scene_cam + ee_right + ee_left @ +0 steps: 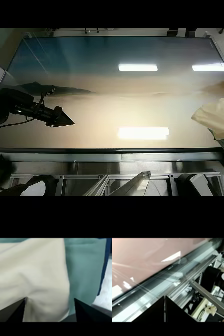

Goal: Fold the shirts.

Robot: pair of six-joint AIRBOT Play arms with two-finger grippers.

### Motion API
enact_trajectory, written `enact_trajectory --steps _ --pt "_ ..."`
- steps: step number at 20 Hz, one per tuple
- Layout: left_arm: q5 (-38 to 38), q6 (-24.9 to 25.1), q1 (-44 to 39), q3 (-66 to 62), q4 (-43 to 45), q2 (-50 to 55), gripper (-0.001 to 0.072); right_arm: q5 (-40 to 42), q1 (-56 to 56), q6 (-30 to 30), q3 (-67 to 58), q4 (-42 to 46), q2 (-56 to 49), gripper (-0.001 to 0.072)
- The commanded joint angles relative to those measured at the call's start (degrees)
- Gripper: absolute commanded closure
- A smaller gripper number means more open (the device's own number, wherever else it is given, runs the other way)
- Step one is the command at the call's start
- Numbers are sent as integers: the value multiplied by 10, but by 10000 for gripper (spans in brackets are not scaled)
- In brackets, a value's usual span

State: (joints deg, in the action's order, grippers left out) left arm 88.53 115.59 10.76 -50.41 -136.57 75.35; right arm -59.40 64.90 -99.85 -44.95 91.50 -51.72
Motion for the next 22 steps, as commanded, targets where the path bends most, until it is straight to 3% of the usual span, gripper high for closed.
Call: enact_trajectory --steps 1,6,10,11,13,14,15,16,17,19,22 --pt "-14 1 16 0 1 0 692 -100 0 -3 -5 -3 0 46" --pt "-24 1 44 0 0 0 693 -225 -1 18 -6 -53 24 46" --pt "-28 1 45 0 0 0 692 -227 -16 33 -10 -160 72 52" --pt "-33 1 45 0 0 0 692 -225 -32 61 -10 -234 74 137" --pt "-63 0 45 -3 0 1 692 -181 -98 116 -9 -396 70 475" --pt "-76 -7 45 -12 0 1 692 -137 -148 140 -10 -479 63 592" --pt "-77 -16 45 -30 0 1 692 -89 -202 167 -10 -544 53 645" --pt "-68 -17 45 -61 0 4 692 -43 -266 181 -17 -584 34 655" --pt "-57 -23 45 -99 0 11 692 -1 -337 191 -35 -592 3 689" --pt "-51 -40 43 -177 1 34 692 54 -472 200 -94 -591 -87 690" --pt "-50 -43 28 -272 0 82 692 91 -638 231 -235 -571 -255 690"
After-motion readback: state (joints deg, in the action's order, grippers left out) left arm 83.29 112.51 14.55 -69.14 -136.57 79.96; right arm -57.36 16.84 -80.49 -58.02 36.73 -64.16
